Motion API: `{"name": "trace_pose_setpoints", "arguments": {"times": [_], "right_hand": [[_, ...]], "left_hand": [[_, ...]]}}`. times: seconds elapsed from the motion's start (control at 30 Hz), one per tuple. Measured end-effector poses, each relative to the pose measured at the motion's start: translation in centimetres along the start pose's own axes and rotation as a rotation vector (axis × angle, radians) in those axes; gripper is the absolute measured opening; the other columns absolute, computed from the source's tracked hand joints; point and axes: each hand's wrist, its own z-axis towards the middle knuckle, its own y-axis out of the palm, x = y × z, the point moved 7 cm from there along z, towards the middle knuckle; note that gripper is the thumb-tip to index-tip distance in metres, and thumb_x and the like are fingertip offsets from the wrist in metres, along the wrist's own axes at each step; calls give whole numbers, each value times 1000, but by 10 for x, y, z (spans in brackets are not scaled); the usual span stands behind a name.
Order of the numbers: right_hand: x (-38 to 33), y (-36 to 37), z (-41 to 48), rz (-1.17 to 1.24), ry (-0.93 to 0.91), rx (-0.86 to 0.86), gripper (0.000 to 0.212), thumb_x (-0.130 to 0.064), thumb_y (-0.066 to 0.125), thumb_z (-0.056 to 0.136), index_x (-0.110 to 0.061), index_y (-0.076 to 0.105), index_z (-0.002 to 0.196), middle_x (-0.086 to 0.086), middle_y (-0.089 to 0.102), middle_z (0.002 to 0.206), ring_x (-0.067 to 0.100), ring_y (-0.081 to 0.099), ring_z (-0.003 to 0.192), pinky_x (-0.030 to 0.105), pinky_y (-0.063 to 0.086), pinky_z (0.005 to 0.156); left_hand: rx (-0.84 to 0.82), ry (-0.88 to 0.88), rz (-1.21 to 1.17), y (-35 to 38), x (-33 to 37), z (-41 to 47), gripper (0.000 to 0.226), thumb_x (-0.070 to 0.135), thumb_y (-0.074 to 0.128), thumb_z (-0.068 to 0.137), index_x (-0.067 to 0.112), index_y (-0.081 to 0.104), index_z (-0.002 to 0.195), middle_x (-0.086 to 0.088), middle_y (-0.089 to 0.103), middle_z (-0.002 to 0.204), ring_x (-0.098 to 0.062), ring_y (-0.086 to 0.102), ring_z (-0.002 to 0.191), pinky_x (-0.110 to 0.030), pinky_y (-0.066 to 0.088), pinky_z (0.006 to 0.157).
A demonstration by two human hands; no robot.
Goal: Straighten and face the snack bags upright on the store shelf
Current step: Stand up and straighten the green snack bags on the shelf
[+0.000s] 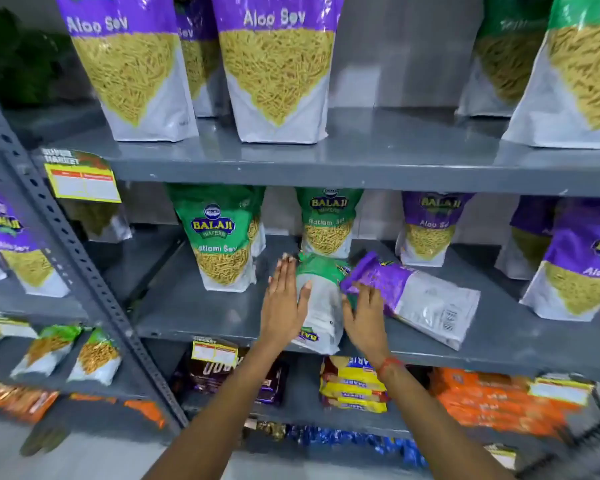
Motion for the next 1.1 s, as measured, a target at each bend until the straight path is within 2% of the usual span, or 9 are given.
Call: {"name": "trace_pose_setpoints", "arguments": {"times": [0.07, 0.17, 0.33, 0.53, 0.67, 0.77, 0.9, 1.0, 1.1], "right_hand": [[27, 24, 1, 61, 270, -175, 47, -32, 53, 93, 8, 52, 117, 31, 56, 117, 41, 51, 114, 42, 38, 97], [48, 52, -1, 326, 549, -332, 54, -47, 56, 87, 2, 58, 109, 23, 64, 114, 36, 59, 109, 44, 46, 98], [56, 73, 0, 856, 755, -314, 50, -32, 72, 79, 0, 59, 114, 14, 72, 108, 29, 68, 101, 47, 56, 89], [33, 80, -9, 1118, 677, -395, 33, -17, 70, 81, 1, 62, 107, 14, 76, 99, 24, 73, 90, 34, 61, 69], [13, 67, 12, 1074, 471, -374, 52, -27, 80, 64, -11, 59, 109, 11, 70, 113, 22, 69, 101, 30, 59, 78], [8, 51, 41, 1006, 379, -314, 67, -30, 82, 56, -12, 54, 114, 11, 65, 119, 24, 67, 105, 41, 55, 90], [17, 34, 79, 906, 263, -242, 51, -8, 79, 67, -15, 52, 110, 15, 63, 120, 31, 58, 113, 44, 53, 92], [22, 28, 90, 747, 180, -229, 49, 2, 75, 72, -18, 46, 107, 2, 63, 109, 24, 57, 108, 26, 52, 83], [28, 33, 84, 544, 109, -214, 51, -1, 75, 73, -16, 41, 108, -3, 60, 106, 20, 57, 104, 29, 49, 87]], "left_hand": [[-194, -232, -162, 21, -28, 10, 60, 36, 34, 98, 5, 19, 147, -18, 21, 157, -31, 22, 145, -40, 20, 118], [-372, -546, -465, 42, -58, 20, 48, 37, 45, 95, 5, 44, 131, -21, 52, 134, -35, 47, 129, -35, 41, 102], [-567, -639, -866, 51, -63, 23, 43, 22, 63, 88, 0, 57, 123, -16, 59, 130, -19, 60, 106, -13, 54, 72], [-364, -597, -962, 24, -71, 12, 24, 11, 72, 79, 3, 67, 101, -12, 71, 100, 1, 70, 60, -11, 53, 52], [-284, -462, -979, -2, -69, 23, 30, 10, 73, 77, 13, 63, 106, 1, 72, 100, -10, 71, 85, -23, 59, 74], [-283, -425, -967, -4, -56, 46, 36, 10, 73, 76, 17, 58, 108, 7, 68, 97, -6, 67, 86, -16, 57, 69], [-281, -461, -1049, 19, -46, 74, 49, -3, 69, 77, 2, 51, 122, -14, 63, 119, -27, 61, 108, -38, 51, 92], [-266, -428, -1121, 37, -42, 83, 52, -14, 65, 75, -2, 48, 123, -17, 60, 120, -27, 58, 110, -28, 57, 83], [-138, -439, -1108, 47, -45, 80, 51, -22, 58, 75, -3, 47, 120, -19, 56, 123, -27, 53, 113, -23, 53, 85]]}}
